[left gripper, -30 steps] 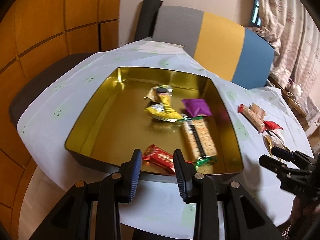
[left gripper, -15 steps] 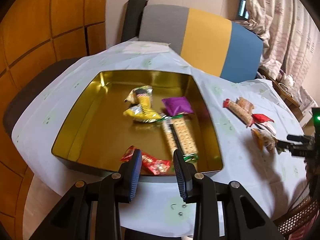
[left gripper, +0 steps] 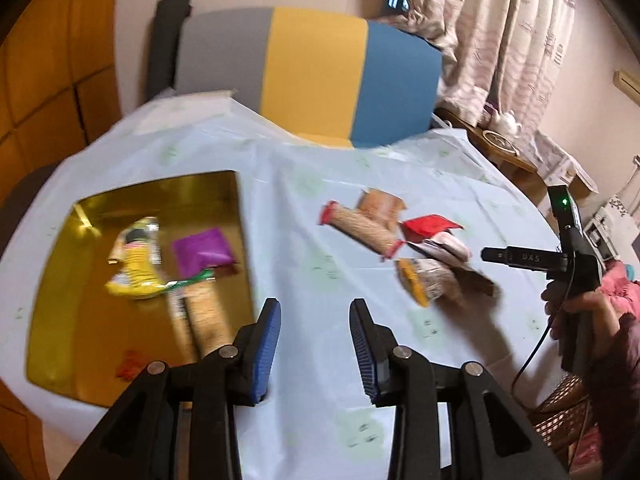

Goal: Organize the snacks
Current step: 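Grasp the clear grain bar with red ends with the left gripper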

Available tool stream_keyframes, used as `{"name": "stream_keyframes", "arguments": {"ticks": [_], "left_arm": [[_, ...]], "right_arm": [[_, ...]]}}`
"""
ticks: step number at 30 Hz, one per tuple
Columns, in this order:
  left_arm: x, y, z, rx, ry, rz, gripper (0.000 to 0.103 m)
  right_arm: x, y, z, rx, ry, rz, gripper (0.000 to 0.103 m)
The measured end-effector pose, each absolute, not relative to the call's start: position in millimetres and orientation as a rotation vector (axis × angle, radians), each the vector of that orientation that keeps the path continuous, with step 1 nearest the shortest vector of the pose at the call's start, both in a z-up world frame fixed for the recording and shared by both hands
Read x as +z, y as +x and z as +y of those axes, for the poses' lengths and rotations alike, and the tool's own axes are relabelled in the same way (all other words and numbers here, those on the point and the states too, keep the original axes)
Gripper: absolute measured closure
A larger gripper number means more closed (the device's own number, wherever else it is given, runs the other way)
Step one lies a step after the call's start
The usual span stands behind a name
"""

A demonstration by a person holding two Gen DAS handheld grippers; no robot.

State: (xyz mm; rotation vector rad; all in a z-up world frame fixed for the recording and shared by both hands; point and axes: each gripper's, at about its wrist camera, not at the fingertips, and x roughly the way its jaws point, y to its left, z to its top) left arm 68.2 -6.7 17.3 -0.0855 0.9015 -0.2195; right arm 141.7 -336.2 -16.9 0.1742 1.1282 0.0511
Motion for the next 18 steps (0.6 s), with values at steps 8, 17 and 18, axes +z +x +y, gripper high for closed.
{"name": "stream_keyframes", "arguments": {"ticks": [8,17,18], "left_arm": [[-11.9,122.0,-44.6,-0.229,-0.123,1.045,0.067],[-44.4,199.0,-66.2,-0.157,-0.325,1.174,0.067],[-49.6,207.2,-68.7,-0.129,-0.335,1.188,0.067]], "right_arm": [[-12.3,141.7,-335.7,0.043,0.175,1.114,0.018],[-1.3,139.1,-336.0,0.071,0.208,1.073,0.016],[-1.2,139.4,-336.5,0.076,0.213,1.076,0.016]]}}
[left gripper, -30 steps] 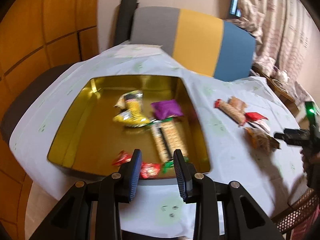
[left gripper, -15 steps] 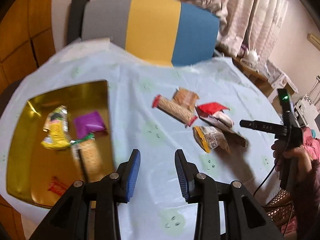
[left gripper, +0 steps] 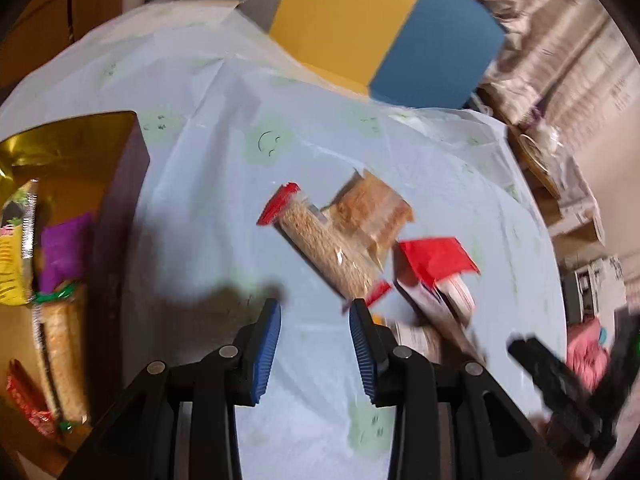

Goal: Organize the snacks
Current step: 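Grasp the clear grain bar with red ends with the left gripper, then grasp the long white milk-tea packet with the right gripper while the left gripper holds the grain bar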

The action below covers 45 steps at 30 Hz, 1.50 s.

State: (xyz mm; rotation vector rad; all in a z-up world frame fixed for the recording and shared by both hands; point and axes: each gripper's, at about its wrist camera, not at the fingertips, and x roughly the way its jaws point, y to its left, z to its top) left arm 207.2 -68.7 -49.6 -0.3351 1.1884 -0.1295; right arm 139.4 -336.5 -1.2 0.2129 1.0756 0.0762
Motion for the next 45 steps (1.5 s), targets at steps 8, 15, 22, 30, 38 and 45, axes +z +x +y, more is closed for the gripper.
{"name": "stream_keyframes", "arguments": {"ticks": [8,15,22,30,38,45], "left_arm": [[-68.6,241.6,-79.1,-0.036,-0.419,1.216,0.067],[-75.5,254.1,-81.1,0.009,-0.444,1.208,0.067],[-81.5,266.0,-95.8,0.043,-0.382,1.207,0.067],[-86.8,258.7,-107.2,-0.059,-0.196,1.172,0.064],[-83.3,196.7,-95.9,-0.197,-0.034,1.151,0.067],[-81.6,122.1,-89.0,-0.265,0.101,1.089,0.067]], "right_arm": [[3.1,139.0,-335.5,0.094,0.220,1.067,0.016],[1.9,138.8,-337.6,0.093,0.229,1.078,0.016],[1.2,139.0,-337.9,0.084,0.220,1.081,0.015],[-0.8,140.1,-344.2,0.059,0.234,1.089,0.015],[-6.4,141.7,-362.7,-0.025,0.277,1.106,0.015],[-10.1,141.1,-371.4,-0.035,0.337,1.104,0.015]]}}
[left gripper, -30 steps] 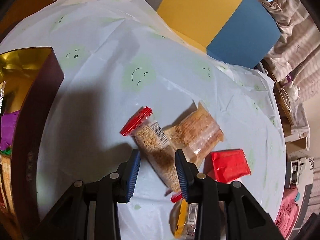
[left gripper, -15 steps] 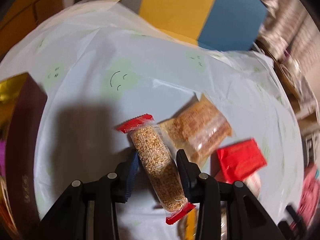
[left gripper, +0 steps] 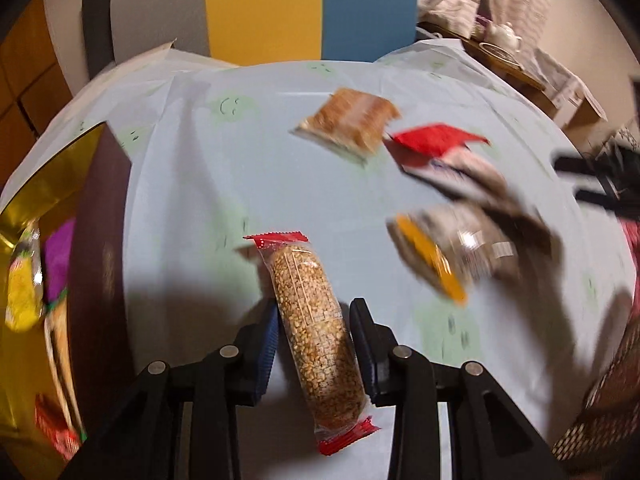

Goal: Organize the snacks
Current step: 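Grasp the long white milk-tea packet with the right gripper while the left gripper holds the grain bar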

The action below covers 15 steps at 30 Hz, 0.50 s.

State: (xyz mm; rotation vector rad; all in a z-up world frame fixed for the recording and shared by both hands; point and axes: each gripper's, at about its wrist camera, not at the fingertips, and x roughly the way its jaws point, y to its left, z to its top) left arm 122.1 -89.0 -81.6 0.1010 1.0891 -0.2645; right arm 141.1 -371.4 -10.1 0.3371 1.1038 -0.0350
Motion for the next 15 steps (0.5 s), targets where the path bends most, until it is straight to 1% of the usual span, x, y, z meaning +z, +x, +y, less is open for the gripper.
{"name": "stream_keyframes", "arguments": {"ticks": [3,4,5,7,8,13,15], "left_arm": [[-82.3,98.6,-87.5,-0.282,0.125,1.072,0.067],[-83.4,91.9,-86.5,-0.289,0.131,1.067,0.067],[-84.4,84.2,-84.6,-0.295,0.145,1.043,0.067],[-85.5,78.8,-86.8,-0.303,0.172,1.009,0.067],[-85.5,74.9,-85.7,-0.305,0.175,0.999,0.067],[-87.7,73.5,-78.1,-0.319,0.137,0.978,0.067],[-87.1,72.0,-75.7,-0.327,0.130,0.968,0.067]], "right_arm": [[-9.7,142.3,-362.4,0.011,0.315,1.097,0.018],[-10.3,142.9,-358.5,0.028,0.304,1.100,0.026],[-12.1,144.0,-352.0,0.058,0.284,1.110,0.039],[-16.7,145.4,-342.6,0.092,0.250,1.134,0.052],[-20.5,145.8,-336.4,0.109,0.228,1.152,0.053],[-36.8,150.8,-321.5,0.119,0.153,1.202,0.053],[-45.0,152.7,-317.6,0.149,0.161,1.234,0.048]]}}
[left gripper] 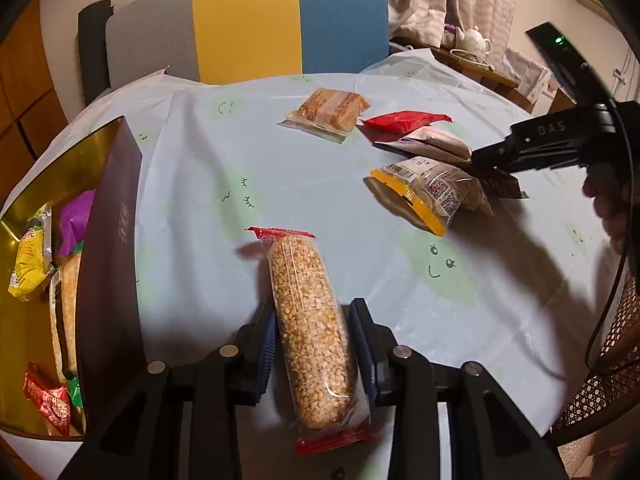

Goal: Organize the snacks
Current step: 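Grasp the long white milk-tea packet with the right gripper while the left gripper holds the grain bar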

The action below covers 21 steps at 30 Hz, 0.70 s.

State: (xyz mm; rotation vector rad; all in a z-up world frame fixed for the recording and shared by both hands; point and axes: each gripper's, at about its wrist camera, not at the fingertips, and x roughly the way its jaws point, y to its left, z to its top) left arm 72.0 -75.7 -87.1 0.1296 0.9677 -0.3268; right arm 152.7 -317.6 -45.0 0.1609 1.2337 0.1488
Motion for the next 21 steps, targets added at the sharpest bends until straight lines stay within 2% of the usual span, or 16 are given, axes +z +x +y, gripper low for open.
{"name": "stream_keyframes", "arguments": {"ticks": [1,2,4,7,8,10,21], "left_arm": [[-87.2,71.5,-75.3,-0.329,0.126,0.965,0.067],[-87.3,71.5,-74.5,-0.333,0.122,0.964,0.067],[-87.2,70.3,-73.3,-0.340,0.116,0.962,0.067],[-88.1,71.4,-71.2,-0.348,0.097,0.960,0.067],[-88.0,71.0,-71.2,-0.351,0.099,0.958,0.067],[-88.1,70.6,-70.5,-0.354,0.095,0.955,0.067],[-89.1,67.3,-68.5,-0.357,0.088,0.928,0.067]], "right_arm": [[-47.3,152.9,-316.3,0.151,0.156,1.235,0.039],[-50.1,152.9,-312.9,0.140,0.131,1.234,0.035],[-56.5,153.2,-308.7,0.130,0.101,1.246,0.036],[-63.0,149.4,-302.6,0.099,0.040,1.264,0.054],[-62.0,145.5,-301.8,0.104,0.043,1.273,0.064],[-60.2,137.0,-301.6,0.084,0.027,1.297,0.073],[-53.5,49.9,-276.0,0.059,-0.021,1.386,0.073]]}}
